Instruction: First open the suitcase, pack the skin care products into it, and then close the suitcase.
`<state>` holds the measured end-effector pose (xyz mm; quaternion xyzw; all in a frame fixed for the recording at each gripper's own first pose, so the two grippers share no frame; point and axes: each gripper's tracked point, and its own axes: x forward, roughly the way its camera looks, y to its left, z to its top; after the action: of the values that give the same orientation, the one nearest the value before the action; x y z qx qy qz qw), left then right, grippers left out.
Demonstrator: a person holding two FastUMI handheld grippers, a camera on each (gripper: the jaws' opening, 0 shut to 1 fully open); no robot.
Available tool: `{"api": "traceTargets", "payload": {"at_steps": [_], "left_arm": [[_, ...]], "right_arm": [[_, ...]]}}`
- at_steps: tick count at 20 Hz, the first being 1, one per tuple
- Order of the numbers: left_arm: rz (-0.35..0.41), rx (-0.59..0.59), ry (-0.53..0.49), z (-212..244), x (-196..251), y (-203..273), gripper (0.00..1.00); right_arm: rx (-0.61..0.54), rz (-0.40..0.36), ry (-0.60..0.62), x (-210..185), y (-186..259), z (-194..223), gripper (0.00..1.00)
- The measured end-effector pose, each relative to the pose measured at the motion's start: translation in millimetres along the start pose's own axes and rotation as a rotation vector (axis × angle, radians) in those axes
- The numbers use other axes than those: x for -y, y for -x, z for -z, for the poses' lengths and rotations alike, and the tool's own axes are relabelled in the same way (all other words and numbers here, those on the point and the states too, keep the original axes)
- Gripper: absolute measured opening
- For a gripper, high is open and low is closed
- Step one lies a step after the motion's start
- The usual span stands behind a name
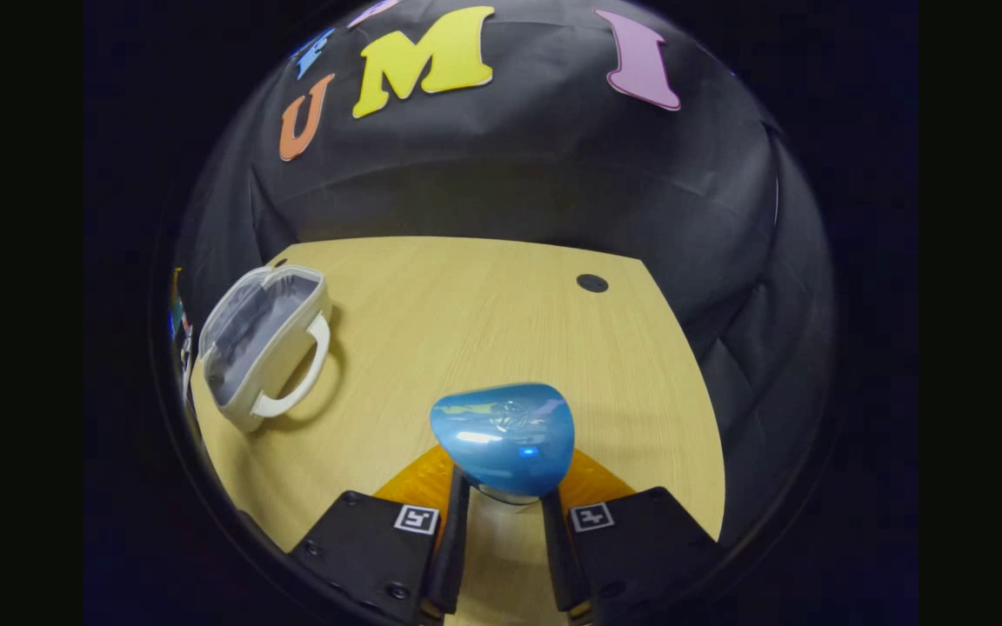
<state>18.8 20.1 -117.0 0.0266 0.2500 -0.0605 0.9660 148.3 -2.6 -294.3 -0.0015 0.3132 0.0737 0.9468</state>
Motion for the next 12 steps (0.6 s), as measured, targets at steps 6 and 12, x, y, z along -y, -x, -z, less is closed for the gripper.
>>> {"api": "traceTargets", "payload": {"at_steps": [6,12], "left_arm": [[0.007,-0.022,0.014,19,-56,-21,0.44],[0.021,-0.191,-0.009,78,-86,-82,0.44]], "right_arm": [[0.014,0.048,-0.074,-19,42,-9,0.37],[0.02,0.063,-0.102,-53,82,-12,0.37]]}}
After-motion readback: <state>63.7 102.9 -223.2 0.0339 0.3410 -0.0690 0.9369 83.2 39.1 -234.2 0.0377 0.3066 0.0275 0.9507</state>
